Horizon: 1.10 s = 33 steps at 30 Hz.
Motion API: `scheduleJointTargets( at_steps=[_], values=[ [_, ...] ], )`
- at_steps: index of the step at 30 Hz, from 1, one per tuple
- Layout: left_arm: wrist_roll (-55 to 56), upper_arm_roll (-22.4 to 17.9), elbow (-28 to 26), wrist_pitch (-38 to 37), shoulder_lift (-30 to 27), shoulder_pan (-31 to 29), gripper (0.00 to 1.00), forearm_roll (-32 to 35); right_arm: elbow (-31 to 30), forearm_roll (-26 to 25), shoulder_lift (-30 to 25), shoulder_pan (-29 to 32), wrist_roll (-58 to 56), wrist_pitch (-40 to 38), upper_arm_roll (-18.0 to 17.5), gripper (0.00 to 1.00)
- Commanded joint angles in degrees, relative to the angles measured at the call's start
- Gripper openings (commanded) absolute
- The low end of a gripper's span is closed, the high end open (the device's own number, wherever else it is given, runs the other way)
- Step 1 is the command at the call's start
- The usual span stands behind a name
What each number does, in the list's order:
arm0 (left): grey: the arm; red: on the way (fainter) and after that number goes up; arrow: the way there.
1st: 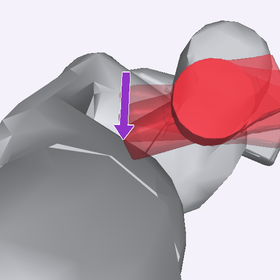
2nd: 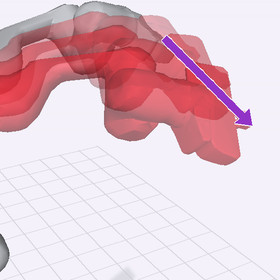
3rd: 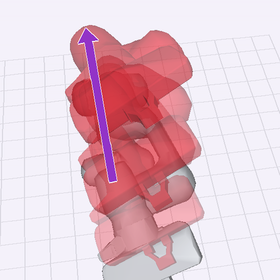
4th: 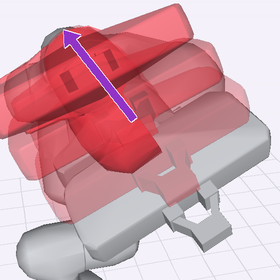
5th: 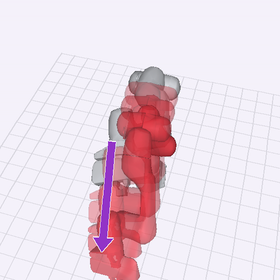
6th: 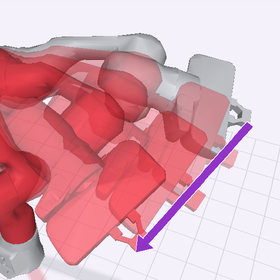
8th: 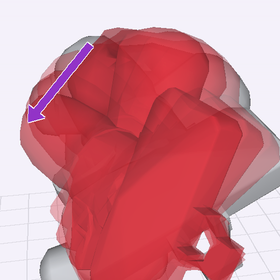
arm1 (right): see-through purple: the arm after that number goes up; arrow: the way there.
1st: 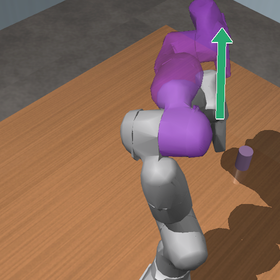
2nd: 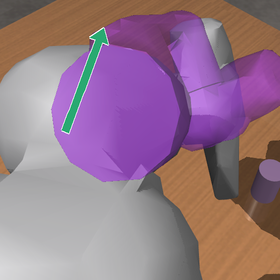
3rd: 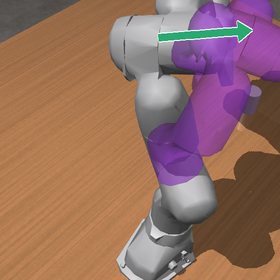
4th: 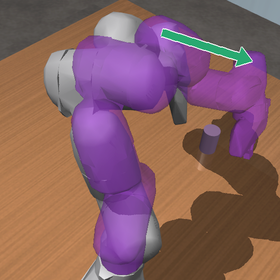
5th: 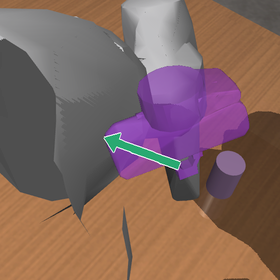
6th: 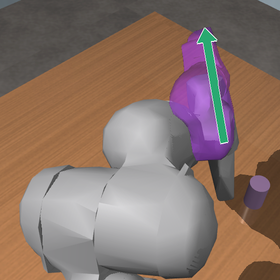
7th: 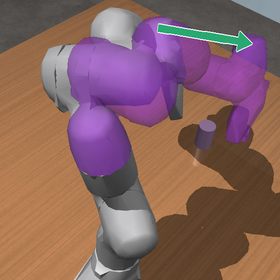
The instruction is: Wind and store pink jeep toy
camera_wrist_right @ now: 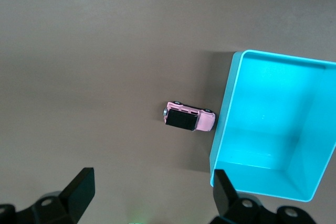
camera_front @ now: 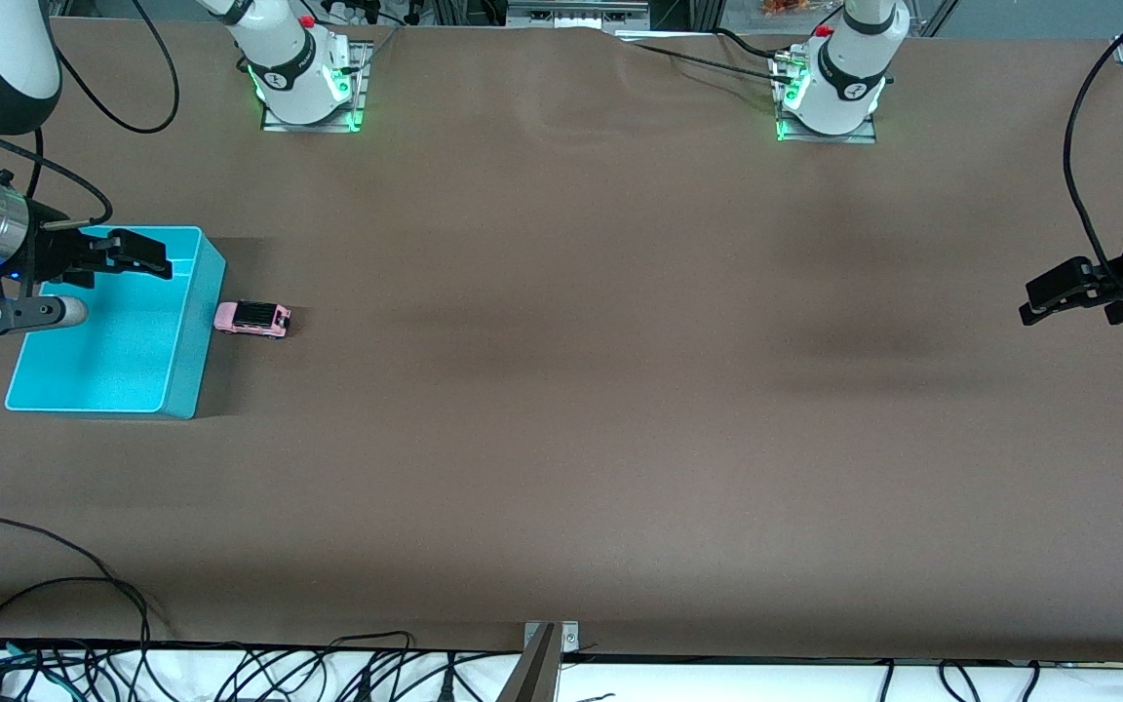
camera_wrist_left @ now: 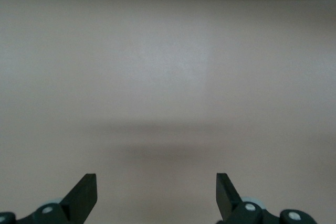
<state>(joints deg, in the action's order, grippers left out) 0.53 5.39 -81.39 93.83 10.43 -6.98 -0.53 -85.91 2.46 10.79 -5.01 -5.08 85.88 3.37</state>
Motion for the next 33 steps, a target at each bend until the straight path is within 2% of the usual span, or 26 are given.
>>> scheduleJointTargets(
  at_steps=[1, 16, 19, 33],
  values=[
    [-1.58, 0.24, -0.96, -0.57, -1.11, -0.66, 1.00, -1.41, -0.04, -0.26, -0.69, 0.17, 0.59, -2.21, 0.41, 1.00],
    [-1.58, 0.15, -0.87, -1.28, -1.64, -0.66, 1.00, -1.41, -0.13, -0.26, -0.51, 0.44, 0.94, -2.30, 0.33, 1.00],
    [-1.58, 0.15, -0.87, -1.28, -1.64, -0.66, 1.00, -1.41, -1.79, -0.26, -0.77, 0.44, 1.47, -1.25, -0.20, 1.00],
    [-1.58, 0.33, -1.05, -1.72, -2.61, -0.58, 1.00, -1.41, -22.53, -0.26, -8.51, 0.61, 1.39, 16.67, -0.20, 1.00]
  ],
)
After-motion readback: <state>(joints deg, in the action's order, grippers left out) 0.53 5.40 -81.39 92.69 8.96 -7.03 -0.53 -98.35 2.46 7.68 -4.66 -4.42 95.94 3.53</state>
